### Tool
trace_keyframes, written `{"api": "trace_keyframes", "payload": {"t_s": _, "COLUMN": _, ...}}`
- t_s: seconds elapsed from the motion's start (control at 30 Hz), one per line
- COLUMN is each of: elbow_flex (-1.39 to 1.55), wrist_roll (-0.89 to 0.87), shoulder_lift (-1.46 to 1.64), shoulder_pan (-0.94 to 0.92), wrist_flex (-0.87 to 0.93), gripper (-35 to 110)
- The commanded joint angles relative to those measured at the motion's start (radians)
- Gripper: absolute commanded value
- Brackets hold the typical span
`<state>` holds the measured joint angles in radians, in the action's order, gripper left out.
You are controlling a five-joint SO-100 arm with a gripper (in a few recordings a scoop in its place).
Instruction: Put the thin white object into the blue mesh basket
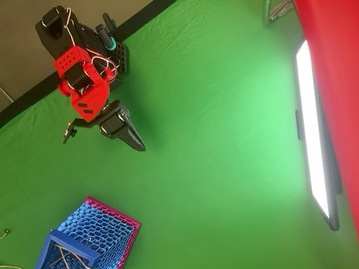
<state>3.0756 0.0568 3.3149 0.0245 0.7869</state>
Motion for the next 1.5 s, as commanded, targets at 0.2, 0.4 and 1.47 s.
{"api": "trace_keyframes", "payload": {"t_s": 0.2, "elbow_flex": 0.008, "wrist_roll": -0.018, "shoulder_lift": 0.009, "shoulder_pan": 0.003, "wrist_flex": 0.069, "gripper": 1}}
{"api": "trace_keyframes", "payload": {"t_s": 0.4, "elbow_flex": 0.008, "wrist_roll": -0.018, "shoulder_lift": 0.009, "shoulder_pan": 0.003, "wrist_flex": 0.072, "gripper": 1}}
{"api": "trace_keyframes", "payload": {"t_s": 1.47, "elbow_flex": 0.008, "wrist_roll": -0.072, "shoulder_lift": 0.009, "shoulder_pan": -0.021, "wrist_flex": 0.08, "gripper": 1}}
